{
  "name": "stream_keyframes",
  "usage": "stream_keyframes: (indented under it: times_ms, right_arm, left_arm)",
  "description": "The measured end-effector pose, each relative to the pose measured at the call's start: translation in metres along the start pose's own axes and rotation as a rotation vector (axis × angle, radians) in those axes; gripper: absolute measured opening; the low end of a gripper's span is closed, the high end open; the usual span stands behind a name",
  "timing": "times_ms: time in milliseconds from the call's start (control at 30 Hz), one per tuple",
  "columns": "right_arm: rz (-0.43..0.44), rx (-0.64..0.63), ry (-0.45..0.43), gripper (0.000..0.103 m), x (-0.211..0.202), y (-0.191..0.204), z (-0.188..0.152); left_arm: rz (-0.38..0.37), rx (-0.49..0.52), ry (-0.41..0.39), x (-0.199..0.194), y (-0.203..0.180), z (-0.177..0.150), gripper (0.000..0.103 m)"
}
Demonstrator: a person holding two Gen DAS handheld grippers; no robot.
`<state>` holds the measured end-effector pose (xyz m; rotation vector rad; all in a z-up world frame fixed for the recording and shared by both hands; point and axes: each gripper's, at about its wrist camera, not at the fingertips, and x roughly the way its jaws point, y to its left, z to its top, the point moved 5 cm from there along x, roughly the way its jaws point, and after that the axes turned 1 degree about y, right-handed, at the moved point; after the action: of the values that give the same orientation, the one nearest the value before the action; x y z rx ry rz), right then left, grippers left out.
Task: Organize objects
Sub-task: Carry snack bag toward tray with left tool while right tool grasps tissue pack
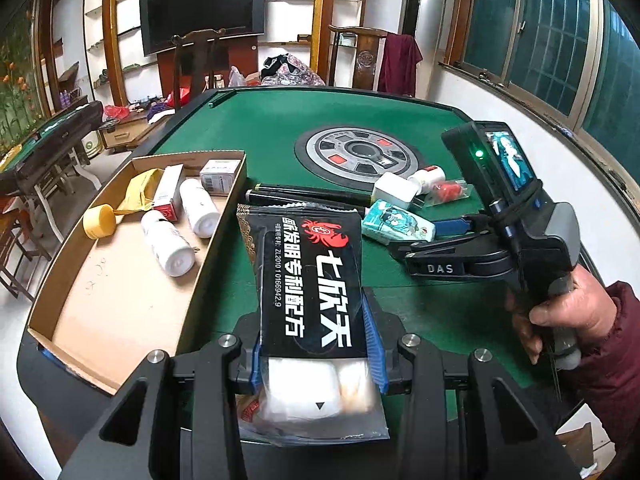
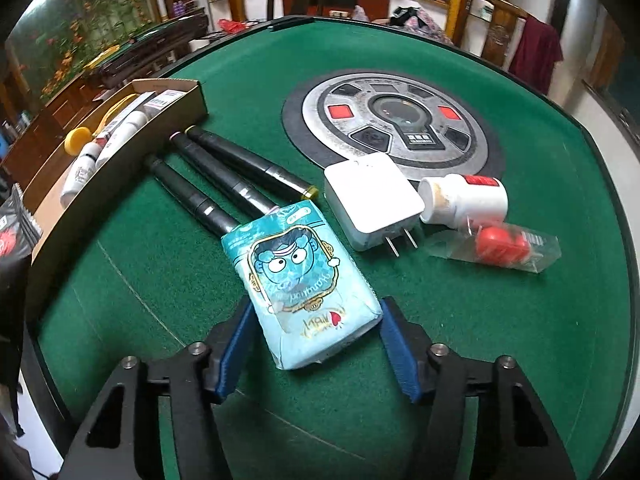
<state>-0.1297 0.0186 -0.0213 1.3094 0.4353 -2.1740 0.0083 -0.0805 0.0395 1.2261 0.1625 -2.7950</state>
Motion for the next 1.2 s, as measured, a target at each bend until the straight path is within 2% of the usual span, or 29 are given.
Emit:
stream_keyframes:
  times_ms: [100,367,533,767,933,1200]
  right_arm:
    - [0.026,0.051,-0.001,0.057,-0.006,-0.003,-0.006]
    - [0.175,0.199,-0.062,0.056,-0.046,-0.008,-0.01]
    - [0.23,0.204,-0.092,0.056,-0.066,0.009,0.004]
    - [0.28,0.16,-0.103,0.057,-0.067,0.063,0.037]
    - [0.303,0.125,-0.076,0.057,-0.049,0.11,0.064]
    - [0.3,0.062,-0.012,0.057,-0.009,0.181,0.098]
  left_arm:
    - [0.026,-0.001,0.005,0.001,0.006,-0.003,0.039]
    - [0.071,-0.04,-0.001,-0.002,0.032,-0.006,0.039]
    - [0.112,-0.052,-0.024,-0.008,0.052,-0.006,0.039]
    - [0.174,-0.07,-0.036,-0.005,0.092,-0.002,0.039]
    - [0.218,-0.066,-0.013,0.012,0.131,0.006,0.039]
    - [0.247,-0.161,0.04,0.036,0.21,0.017,0.039]
